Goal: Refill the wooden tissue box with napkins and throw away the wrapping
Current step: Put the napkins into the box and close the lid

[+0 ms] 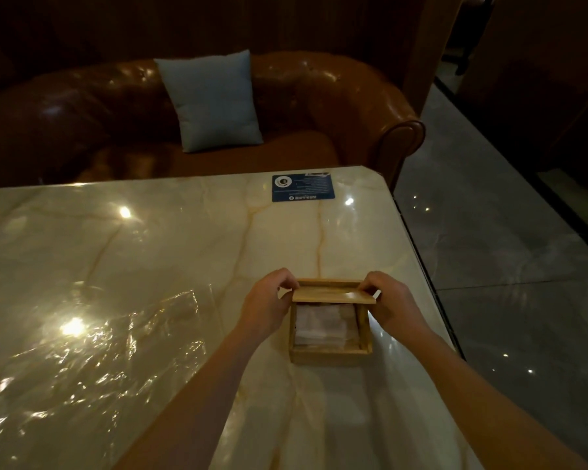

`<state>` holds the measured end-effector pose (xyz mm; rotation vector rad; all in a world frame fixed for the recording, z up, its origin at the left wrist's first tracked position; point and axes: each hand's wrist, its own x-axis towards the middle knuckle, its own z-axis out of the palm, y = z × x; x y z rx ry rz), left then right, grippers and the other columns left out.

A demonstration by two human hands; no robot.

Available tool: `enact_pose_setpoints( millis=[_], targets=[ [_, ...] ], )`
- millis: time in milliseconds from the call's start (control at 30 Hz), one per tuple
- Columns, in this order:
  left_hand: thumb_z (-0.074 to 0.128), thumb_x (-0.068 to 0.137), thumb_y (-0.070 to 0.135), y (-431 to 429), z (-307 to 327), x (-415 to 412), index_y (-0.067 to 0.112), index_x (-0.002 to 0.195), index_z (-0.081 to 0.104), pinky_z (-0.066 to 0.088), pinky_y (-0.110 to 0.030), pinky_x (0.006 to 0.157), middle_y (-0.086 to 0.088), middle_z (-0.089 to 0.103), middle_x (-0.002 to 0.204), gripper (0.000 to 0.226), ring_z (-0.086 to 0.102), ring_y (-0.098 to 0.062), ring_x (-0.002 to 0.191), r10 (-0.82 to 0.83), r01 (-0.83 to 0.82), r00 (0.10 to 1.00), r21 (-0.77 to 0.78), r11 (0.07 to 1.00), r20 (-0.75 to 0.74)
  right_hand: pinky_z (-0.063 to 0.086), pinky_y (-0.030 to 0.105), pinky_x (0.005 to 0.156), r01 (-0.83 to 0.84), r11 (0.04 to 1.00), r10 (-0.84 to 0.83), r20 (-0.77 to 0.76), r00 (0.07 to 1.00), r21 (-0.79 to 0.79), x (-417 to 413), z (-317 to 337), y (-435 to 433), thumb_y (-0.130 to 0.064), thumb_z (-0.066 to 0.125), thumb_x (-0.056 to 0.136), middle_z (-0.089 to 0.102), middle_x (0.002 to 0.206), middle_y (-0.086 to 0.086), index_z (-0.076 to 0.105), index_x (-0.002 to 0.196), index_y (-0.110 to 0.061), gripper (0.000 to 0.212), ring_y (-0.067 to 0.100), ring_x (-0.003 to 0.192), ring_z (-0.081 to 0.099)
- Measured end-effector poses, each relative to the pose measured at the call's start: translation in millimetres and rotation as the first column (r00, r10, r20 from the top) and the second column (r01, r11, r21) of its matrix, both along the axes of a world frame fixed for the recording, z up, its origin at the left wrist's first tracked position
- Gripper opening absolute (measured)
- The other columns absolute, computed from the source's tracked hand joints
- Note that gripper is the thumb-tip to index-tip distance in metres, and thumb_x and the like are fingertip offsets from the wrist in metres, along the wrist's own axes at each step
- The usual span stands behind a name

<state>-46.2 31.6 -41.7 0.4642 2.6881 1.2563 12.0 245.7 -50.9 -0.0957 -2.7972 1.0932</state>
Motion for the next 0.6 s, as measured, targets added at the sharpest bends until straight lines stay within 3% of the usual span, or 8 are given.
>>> enact_pose_setpoints(
  millis=[100, 167, 233, 333, 433, 500, 600],
  targets=[
    [0.058, 0.078, -0.006, -0.6, 1.3, -1.4, 0.005, 0.086, 0.064, 0.043, -0.028, 0.080, -0.008, 0.066, 0.091, 0.015, 0.059, -0.022, 0.089, -0.028, 0.028, 1.000, -0.011, 1.000, 0.006, 0.046, 0.020, 0.070, -0.045, 0.999, 0.042, 0.136, 0.990, 0.014, -5.3, 8.5, 5.4, 0.002, 0.061, 0.079, 0.061, 0.083, 0.001, 0.066, 0.084, -0.010, 0.014, 0.017, 0.079, 0.057],
    [0.053, 0.082, -0.005, -2.1, 6.5, -5.2, 0.006, 0.087, 0.065, 0.043, -0.029, 0.080, -0.008, 0.067, 0.092, 0.018, 0.060, -0.023, 0.091, -0.053, 0.054, 0.998, -0.013, 0.998, 0.045, 0.043, 0.018, 0.074, -0.067, 0.998, 0.069, 0.221, 0.973, -0.021, -7.8, 17.9, 9.6, 0.003, 0.056, 0.083, 0.061, 0.087, -0.002, 0.068, 0.092, -0.011, 0.020, 0.013, 0.083, 0.056],
    [0.049, 0.087, 0.002, -3.6, 12.7, -9.4, 0.009, 0.091, 0.067, 0.043, -0.028, 0.082, -0.002, 0.065, 0.092, 0.020, 0.059, -0.020, 0.094, -0.089, 0.091, 0.990, -0.014, 0.996, 0.112, 0.042, 0.016, 0.072, 0.014, 0.983, 0.040, 0.286, 0.957, -0.184, -8.8, 28.0, 11.6, -0.001, 0.052, 0.087, 0.063, 0.085, -0.005, 0.070, 0.091, -0.014, 0.023, 0.010, 0.083, 0.057],
    [0.044, 0.094, 0.018, -3.6, 18.9, -8.1, 0.014, 0.104, 0.068, 0.040, -0.030, 0.093, 0.001, 0.065, 0.105, 0.026, 0.057, -0.017, 0.104, -0.128, 0.111, 0.953, 0.077, 0.991, 0.274, 0.042, 0.017, 0.070, 0.178, 0.856, -0.004, 0.338, 0.941, -0.485, -6.8, 37.0, 6.3, -0.026, 0.054, 0.090, 0.064, 0.091, -0.012, 0.067, 0.089, -0.022, 0.014, 0.012, 0.096, 0.059],
    [0.042, 0.096, 0.026, -1.8, 17.3, 0.5, 0.015, 0.121, 0.060, 0.031, -0.026, 0.103, 0.000, 0.059, 0.126, 0.033, 0.049, -0.015, 0.121, -0.166, 0.119, 0.920, 0.150, 0.981, 0.354, 0.031, 0.020, 0.096, 0.094, 0.921, 0.088, 0.437, 0.895, -0.379, -1.0, 33.3, -0.3, -0.044, 0.048, 0.090, 0.051, 0.128, -0.013, 0.055, 0.123, -0.025, 0.039, 0.014, 0.126, 0.043],
    [0.046, 0.094, 0.031, -1.4, 10.7, 6.0, 0.015, 0.131, 0.050, 0.023, -0.023, 0.107, -0.003, 0.048, 0.141, 0.041, 0.040, -0.014, 0.131, -0.193, 0.194, 0.943, 0.022, 0.981, 0.271, 0.020, 0.027, 0.108, -0.022, 0.958, 0.159, 0.463, 0.872, -0.287, 3.0, 26.8, -3.8, -0.047, 0.044, 0.091, 0.029, 0.150, -0.010, 0.037, 0.139, -0.027, 0.053, 0.013, 0.138, 0.025],
    [0.046, 0.092, 0.043, -2.2, -1.1, 14.8, 0.018, 0.140, 0.037, 0.013, -0.022, 0.113, 0.001, 0.030, 0.153, 0.055, 0.023, -0.011, 0.141, -0.256, 0.275, 0.960, -0.243, 0.930, 0.109, 0.012, 0.032, 0.115, -0.155, 0.980, 0.197, 0.465, 0.863, -0.126, 9.8, 16.1, -9.9, -0.048, 0.041, 0.091, 0.007, 0.157, -0.009, 0.018, 0.146, -0.022, 0.065, 0.009, 0.143, 0.006]
  ],
)
